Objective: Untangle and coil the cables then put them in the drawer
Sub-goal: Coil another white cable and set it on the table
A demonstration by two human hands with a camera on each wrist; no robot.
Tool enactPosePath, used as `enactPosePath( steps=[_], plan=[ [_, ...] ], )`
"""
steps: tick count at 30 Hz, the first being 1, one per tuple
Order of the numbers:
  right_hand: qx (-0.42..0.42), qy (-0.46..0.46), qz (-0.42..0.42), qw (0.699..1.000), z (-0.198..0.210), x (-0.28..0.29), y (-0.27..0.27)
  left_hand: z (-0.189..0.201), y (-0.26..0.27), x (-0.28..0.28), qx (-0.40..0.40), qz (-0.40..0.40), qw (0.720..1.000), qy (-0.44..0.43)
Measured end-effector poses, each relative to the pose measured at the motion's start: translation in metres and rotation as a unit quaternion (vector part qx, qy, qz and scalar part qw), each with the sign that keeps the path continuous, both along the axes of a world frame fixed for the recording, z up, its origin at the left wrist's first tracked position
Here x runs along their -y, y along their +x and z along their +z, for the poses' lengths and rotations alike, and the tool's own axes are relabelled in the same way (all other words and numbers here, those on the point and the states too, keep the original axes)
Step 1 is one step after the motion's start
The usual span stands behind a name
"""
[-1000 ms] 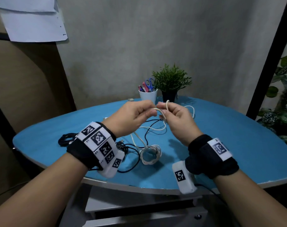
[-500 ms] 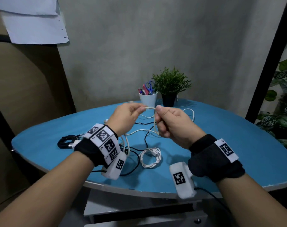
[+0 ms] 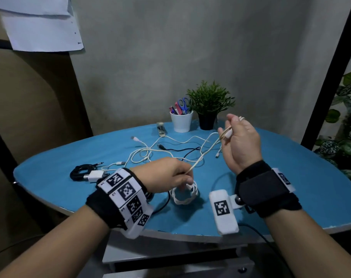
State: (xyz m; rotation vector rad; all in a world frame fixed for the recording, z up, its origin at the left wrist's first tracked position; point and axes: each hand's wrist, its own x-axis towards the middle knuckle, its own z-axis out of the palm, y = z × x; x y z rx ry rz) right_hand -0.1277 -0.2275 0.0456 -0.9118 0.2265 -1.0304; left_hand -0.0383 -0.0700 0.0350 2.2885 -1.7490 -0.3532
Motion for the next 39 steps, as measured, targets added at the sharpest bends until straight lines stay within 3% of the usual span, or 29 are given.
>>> enactPosePath(
  steps=[2,4,7,9,13,17,19,22,25,29,32,34,37,39],
  plan=[
    [-0.080,-0.107,-0.067,0.989,-0.010,0.000,0.003,0.006,0.002,-0.004,0.031,-0.020,0.999,-0.039],
    [-0.187,-0.252,-0.108,0.943,-0.020,0.002,0.004,0.014,0.006,-0.006,0.076,-0.020,0.991,-0.109],
    [-0.296,-0.400,-0.093,0.863,-0.028,-0.001,0.002,0.026,0.011,-0.006,0.160,0.017,0.961,-0.226],
    [-0.320,-0.425,-0.057,0.845,-0.029,-0.007,0.002,0.033,0.015,-0.004,0.198,0.035,0.938,-0.283],
    [-0.287,-0.403,0.017,0.869,-0.030,-0.016,0.005,0.043,0.022,0.003,0.195,0.080,0.915,-0.345],
    [-0.279,-0.397,0.077,0.871,-0.027,-0.017,0.001,0.040,0.033,0.011,0.242,0.148,0.912,-0.296],
    [-0.261,-0.357,0.123,0.888,-0.023,-0.021,-0.003,0.034,0.036,0.015,0.247,0.172,0.919,-0.254],
    [-0.186,-0.230,0.155,0.943,-0.013,-0.022,-0.007,0.019,0.033,0.018,0.157,0.210,0.945,-0.195],
    [-0.119,-0.121,0.145,0.975,-0.003,-0.020,-0.010,0.002,0.026,0.021,0.064,0.192,0.970,-0.136],
    [-0.014,-0.014,0.158,0.987,0.003,-0.018,-0.011,-0.013,0.015,0.021,-0.074,0.159,0.980,-0.093],
    [0.056,0.026,0.126,0.990,0.005,-0.012,-0.009,-0.024,0.009,0.021,-0.129,0.125,0.983,-0.027],
    [0.063,0.017,0.082,0.995,0.006,-0.008,-0.006,-0.029,0.009,0.019,-0.133,0.109,0.985,0.000],
    [-0.013,-0.101,-0.023,0.995,0.004,-0.008,-0.005,-0.025,0.011,0.017,-0.055,0.081,0.995,-0.021],
    [-0.118,-0.233,-0.112,0.959,-0.002,-0.006,-0.005,-0.017,0.009,0.016,-0.008,0.062,0.996,-0.062]
  ],
)
